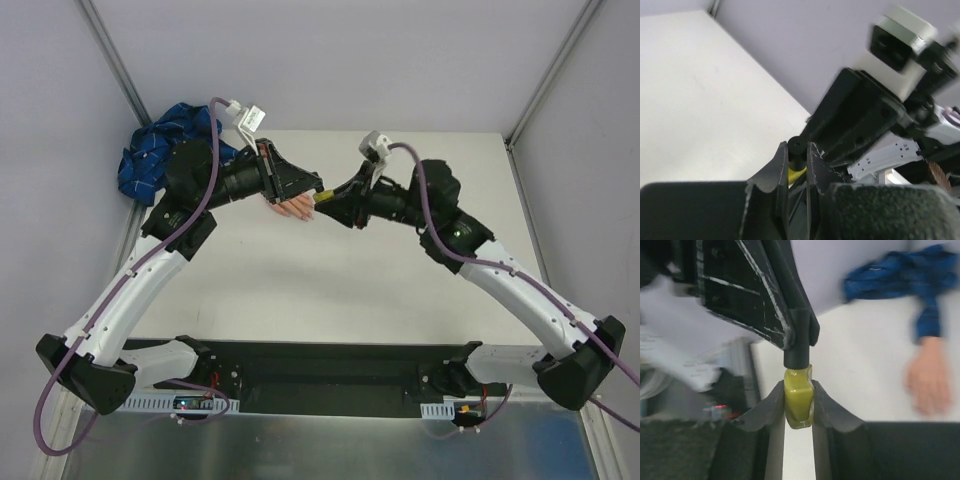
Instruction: Paint the nails
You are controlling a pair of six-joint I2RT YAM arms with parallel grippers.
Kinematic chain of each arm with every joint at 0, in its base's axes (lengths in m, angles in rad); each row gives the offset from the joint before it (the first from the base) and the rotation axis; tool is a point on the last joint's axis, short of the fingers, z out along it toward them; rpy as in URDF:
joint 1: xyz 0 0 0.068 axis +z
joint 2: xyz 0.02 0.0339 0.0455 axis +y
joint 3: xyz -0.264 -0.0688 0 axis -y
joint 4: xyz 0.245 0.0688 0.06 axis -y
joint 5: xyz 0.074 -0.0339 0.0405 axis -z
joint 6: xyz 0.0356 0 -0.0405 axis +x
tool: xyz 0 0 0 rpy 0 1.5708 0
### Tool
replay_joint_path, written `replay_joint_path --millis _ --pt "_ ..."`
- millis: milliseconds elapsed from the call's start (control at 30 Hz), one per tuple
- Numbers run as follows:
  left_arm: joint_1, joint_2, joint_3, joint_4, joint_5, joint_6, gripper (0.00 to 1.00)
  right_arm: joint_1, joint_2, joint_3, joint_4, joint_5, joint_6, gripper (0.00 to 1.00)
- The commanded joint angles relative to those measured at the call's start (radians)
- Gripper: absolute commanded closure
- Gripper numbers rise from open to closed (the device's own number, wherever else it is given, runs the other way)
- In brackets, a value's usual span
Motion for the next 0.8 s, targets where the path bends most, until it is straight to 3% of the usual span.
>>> replay_joint_path --millis 0,100,533,567,600,700,767 --pt "-0.112 -0.015 0.15 -0.255 -0.377 0.098 1.0 0.348 -0.092 0.027 -0.169 1.089 -0.574 1.0" --pt "-0.161 0.004 0.213 -0.329 -0.501 0.08 1.0 0.414 -0.089 -0.005 -0.095 1.243 -0.644 1.0" --pt "-0.174 0.011 0.201 -0.323 -0.538 -0.121 1.0 0.407 -0.135 -0.068 -0.015 1.042 -0.618 1.0" --pt "-0.175 0.011 0.198 -0.322 -0.529 -0.118 0.95 0.399 -0.145 -0.067 -0.03 1.013 -0.598 1.0" --pt "-0.174 0.004 0.193 -0.314 -0.515 -0.108 0.68 0.385 -0.149 -0.065 -0.042 0.979 -0.58 1.0" --pt "-0.174 -0.038 0.151 -0.273 -0.46 -0.051 0.25 0.28 -0.164 -0.048 -0.116 0.782 -0.489 1.0" --pt "-0.162 -0.076 0.129 -0.238 -0.417 0.004 0.16 0.203 -0.167 -0.039 -0.146 0.515 -0.393 1.0"
